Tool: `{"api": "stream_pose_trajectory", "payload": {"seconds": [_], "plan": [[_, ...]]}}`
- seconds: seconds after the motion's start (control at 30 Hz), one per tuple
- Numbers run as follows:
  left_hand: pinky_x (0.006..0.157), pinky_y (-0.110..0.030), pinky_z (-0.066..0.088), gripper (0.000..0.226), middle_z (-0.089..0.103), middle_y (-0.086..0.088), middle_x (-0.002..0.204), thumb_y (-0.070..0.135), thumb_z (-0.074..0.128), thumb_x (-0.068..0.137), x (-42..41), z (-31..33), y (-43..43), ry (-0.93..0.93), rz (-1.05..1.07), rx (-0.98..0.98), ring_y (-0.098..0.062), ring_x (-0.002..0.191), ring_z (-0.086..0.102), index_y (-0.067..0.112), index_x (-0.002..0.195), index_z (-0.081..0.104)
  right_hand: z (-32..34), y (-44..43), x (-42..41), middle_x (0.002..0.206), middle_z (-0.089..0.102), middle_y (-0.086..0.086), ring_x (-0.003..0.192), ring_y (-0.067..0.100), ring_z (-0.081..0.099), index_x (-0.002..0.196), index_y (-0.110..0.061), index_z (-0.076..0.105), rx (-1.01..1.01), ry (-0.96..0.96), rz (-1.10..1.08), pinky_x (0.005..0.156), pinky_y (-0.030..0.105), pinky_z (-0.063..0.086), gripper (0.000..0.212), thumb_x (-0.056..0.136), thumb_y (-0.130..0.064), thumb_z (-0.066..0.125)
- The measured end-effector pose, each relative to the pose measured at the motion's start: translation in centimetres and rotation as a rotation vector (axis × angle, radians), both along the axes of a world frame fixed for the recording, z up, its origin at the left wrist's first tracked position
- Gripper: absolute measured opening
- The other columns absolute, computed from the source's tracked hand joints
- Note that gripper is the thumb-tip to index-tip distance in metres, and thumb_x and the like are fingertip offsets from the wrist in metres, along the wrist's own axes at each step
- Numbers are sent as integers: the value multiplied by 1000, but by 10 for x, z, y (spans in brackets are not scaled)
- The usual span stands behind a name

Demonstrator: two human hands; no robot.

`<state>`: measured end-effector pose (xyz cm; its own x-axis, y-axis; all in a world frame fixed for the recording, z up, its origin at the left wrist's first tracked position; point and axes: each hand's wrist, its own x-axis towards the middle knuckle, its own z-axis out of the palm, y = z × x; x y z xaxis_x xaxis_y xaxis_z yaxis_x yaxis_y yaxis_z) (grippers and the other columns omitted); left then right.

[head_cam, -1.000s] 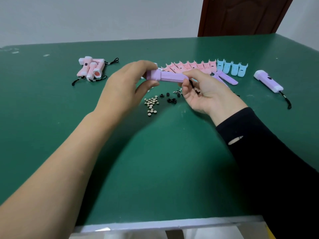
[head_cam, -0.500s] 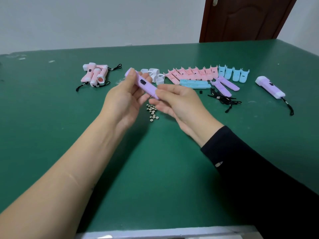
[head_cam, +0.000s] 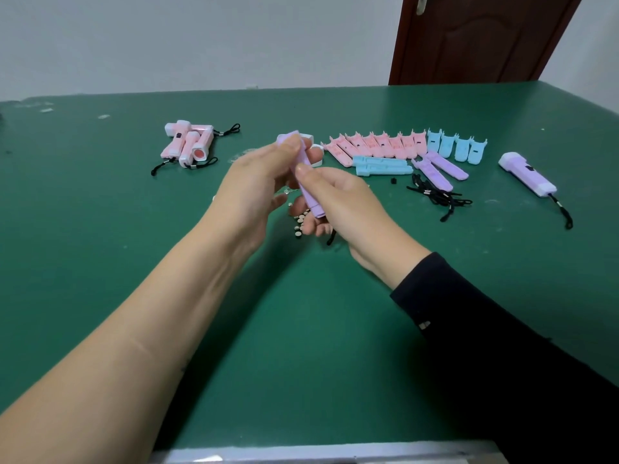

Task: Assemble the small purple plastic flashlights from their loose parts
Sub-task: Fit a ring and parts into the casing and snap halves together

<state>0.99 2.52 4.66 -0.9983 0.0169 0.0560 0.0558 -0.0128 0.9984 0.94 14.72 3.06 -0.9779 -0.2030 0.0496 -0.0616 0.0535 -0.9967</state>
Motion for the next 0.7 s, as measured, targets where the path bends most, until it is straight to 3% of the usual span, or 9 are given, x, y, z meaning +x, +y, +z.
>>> {"api": "stream_pose_trajectory", "payload": {"seconds": [0.17,0.33,0.43,0.5,0.7], "plan": [[100,-44,39,23,73,7,109,37,49,99,2,2,0,-6,-10,-21,-10,78,61,25,97,69,-2,2,-1,64,59,-3,44,9,48,83,-22,64,-98,-31,77,44,18,37,24,99,-33,50],[84,-37,43,22,74,6,106,35,48,100,0,1,-1,-32,-10,24,-12,74,60,23,97,66,-1,-1,0,70,57,-2,49,10,48,87,-17,58,-81,-27,109,48,21,39,24,102,-28,43],[101,-45,40,23,74,7,109,37,47,100,1,0,0,-49,-23,5,-10,73,60,25,96,67,-1,-1,1,67,49,-2,47,10,36,86,-17,54,-90,-58,92,50,24,31,23,102,-28,42],[105,-46,38,27,73,7,110,38,48,100,2,-1,1,-61,-35,-2,-10,79,62,27,90,70,-2,0,1,64,42,-4,46,9,29,87,-18,52,-81,-79,79,49,25,25,23,102,-32,42],[89,-39,45,27,73,3,111,38,49,100,3,-5,5,-79,-36,44,-13,78,57,25,87,69,-3,0,-1,62,37,-2,42,7,26,87,-17,48,-97,-122,74,48,25,21,23,102,-33,41]]}}
